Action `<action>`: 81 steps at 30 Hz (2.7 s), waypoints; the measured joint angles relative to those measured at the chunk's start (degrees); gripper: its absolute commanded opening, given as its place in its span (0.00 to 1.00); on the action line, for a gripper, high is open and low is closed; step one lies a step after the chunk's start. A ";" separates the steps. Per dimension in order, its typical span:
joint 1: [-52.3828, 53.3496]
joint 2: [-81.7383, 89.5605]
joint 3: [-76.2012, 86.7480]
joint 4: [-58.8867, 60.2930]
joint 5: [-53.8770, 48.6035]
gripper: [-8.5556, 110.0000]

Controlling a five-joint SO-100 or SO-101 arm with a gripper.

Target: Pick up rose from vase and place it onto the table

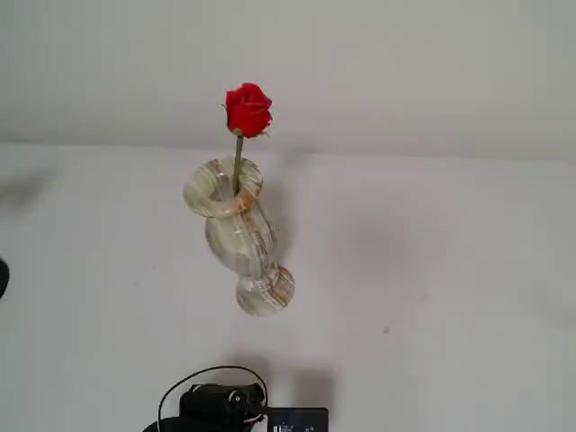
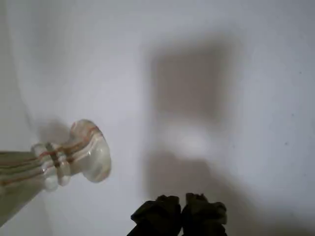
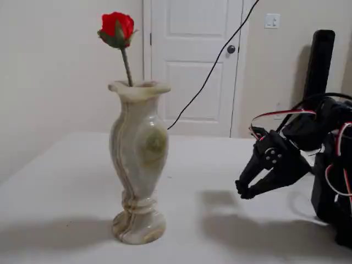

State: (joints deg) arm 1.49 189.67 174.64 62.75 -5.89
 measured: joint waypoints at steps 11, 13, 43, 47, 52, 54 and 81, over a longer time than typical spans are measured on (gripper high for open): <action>0.00 0.00 0.00 0.00 0.00 0.08; 0.00 0.00 0.00 0.00 0.00 0.08; -4.13 -14.41 -40.78 -7.91 -66.88 0.29; -3.08 -24.17 -44.03 -21.18 -73.39 0.30; -1.41 -39.20 -50.45 -32.34 -75.50 0.30; -1.05 -45.97 -54.93 -34.19 -75.15 0.30; -5.27 -82.09 -81.74 -36.65 -69.26 0.07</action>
State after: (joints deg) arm -3.78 107.58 92.90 26.10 -75.15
